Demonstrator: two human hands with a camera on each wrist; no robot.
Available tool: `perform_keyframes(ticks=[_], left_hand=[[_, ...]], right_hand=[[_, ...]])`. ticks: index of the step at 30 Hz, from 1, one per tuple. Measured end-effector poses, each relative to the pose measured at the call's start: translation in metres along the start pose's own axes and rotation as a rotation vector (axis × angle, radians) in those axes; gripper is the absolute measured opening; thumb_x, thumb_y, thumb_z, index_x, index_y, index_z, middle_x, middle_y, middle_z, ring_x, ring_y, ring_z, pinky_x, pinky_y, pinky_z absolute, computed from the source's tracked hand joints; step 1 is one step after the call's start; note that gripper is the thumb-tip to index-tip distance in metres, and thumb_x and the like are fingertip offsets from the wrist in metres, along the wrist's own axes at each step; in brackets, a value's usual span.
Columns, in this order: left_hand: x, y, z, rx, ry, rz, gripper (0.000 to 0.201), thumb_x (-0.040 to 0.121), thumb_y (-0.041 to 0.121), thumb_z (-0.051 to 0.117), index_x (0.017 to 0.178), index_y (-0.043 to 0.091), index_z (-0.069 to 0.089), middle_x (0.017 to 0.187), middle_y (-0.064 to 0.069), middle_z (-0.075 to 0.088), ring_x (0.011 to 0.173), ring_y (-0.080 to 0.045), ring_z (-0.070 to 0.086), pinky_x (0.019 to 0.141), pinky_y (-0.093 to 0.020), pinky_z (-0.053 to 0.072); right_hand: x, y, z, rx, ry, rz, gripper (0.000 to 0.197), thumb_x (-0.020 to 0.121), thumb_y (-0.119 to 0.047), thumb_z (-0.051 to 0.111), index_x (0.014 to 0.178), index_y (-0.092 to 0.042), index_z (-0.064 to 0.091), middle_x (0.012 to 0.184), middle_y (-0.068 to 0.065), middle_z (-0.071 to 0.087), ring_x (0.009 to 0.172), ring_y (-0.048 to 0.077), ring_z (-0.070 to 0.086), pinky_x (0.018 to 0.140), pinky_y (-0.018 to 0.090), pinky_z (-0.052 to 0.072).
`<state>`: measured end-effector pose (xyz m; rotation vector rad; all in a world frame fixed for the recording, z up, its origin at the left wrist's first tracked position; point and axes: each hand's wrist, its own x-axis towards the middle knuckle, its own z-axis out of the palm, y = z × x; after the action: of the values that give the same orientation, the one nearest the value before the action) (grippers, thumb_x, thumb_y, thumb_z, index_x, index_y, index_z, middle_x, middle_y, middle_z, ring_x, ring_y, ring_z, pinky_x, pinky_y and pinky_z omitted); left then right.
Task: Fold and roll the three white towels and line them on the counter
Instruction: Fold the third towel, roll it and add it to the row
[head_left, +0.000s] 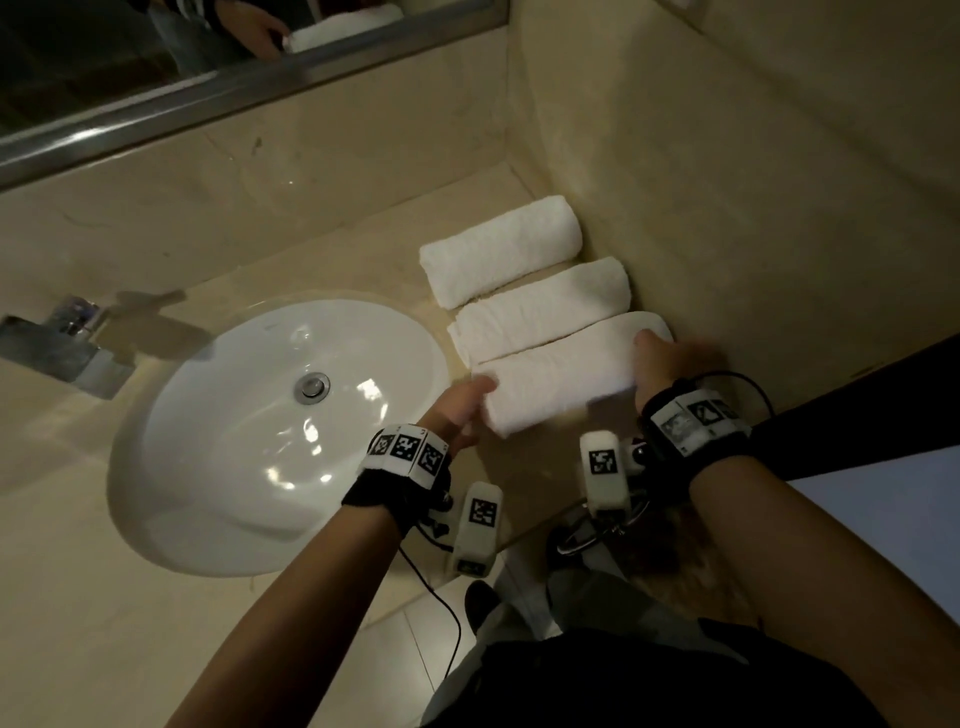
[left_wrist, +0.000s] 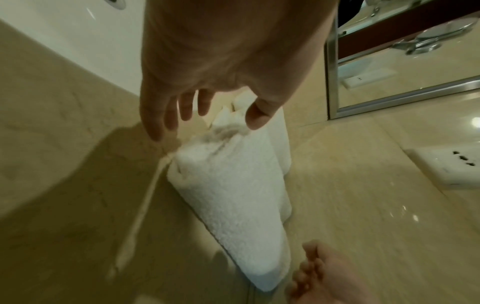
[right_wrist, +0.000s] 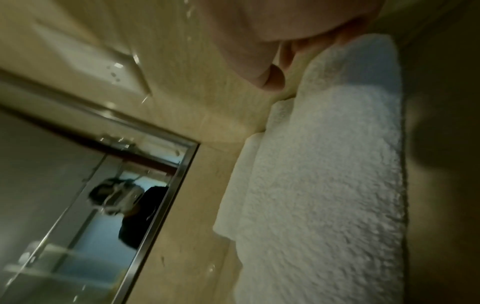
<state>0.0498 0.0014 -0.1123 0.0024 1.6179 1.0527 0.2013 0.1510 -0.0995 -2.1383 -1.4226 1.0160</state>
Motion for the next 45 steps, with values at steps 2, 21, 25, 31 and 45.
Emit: perform_keyframes(ticks=[2,21,25,31,45], left_hand=[[-0.001,-0.002,-0.009,0.004,0.079,0.002,0.040,0.093,0.024,0.049,0.129,0.007,0.047,0.119,-0.010,0.050,0.108,-0.027,0.051,0.084,-0.038,0.048],[0.000,0.026,-0.006,0.132,0.156,0.009,0.010,0.096,0.011,0.038,0.099,0.009,0.047,0.098,-0.007,0.048,0.093,-0.020,0.047,0.075,-0.033,0.039],[0.013,0.046,-0.007,-0.008,0.120,-0.053,0.024,0.092,0.029,0.047,0.106,0.009,0.050,0.085,-0.004,0.052,0.076,-0.019,0.049,0.070,-0.031,0.042],[0.028,0.068,-0.001,-0.235,-0.003,-0.107,0.036,0.093,0.031,0.053,0.119,0.007,0.047,0.106,-0.013,0.055,0.108,-0.031,0.055,0.092,-0.040,0.045],[0.036,0.081,0.004,-0.269,-0.009,-0.073,0.049,0.089,0.024,0.057,0.133,0.013,0.040,0.125,-0.014,0.054,0.117,-0.033,0.051,0.101,-0.051,0.042]], right_hand=[[-0.007,-0.012,-0.001,0.058,-0.059,-0.153,0.033,0.080,-0.030,0.051,0.102,-0.008,0.061,0.104,0.011,0.064,0.092,0.028,0.061,0.084,0.041,0.052],[0.001,-0.051,0.029,-0.564,-0.283,-0.899,0.042,0.085,-0.012,0.053,0.127,-0.009,0.047,0.131,0.015,0.044,0.122,0.033,0.039,0.101,0.040,0.035],[0.022,-0.070,0.034,-0.691,-0.292,-0.554,0.067,0.085,-0.018,0.055,0.143,-0.010,0.022,0.145,0.018,0.024,0.131,0.037,0.028,0.108,0.047,0.030],[0.039,-0.070,0.051,-1.096,-0.231,-0.930,0.063,0.084,-0.017,0.056,0.141,-0.021,0.031,0.147,0.011,0.023,0.134,0.032,0.023,0.106,0.046,0.027],[0.042,-0.092,0.051,-1.127,-0.267,-1.073,0.056,0.078,-0.011,0.059,0.130,-0.016,0.039,0.135,0.008,0.046,0.127,0.027,0.038,0.111,0.047,0.017]])
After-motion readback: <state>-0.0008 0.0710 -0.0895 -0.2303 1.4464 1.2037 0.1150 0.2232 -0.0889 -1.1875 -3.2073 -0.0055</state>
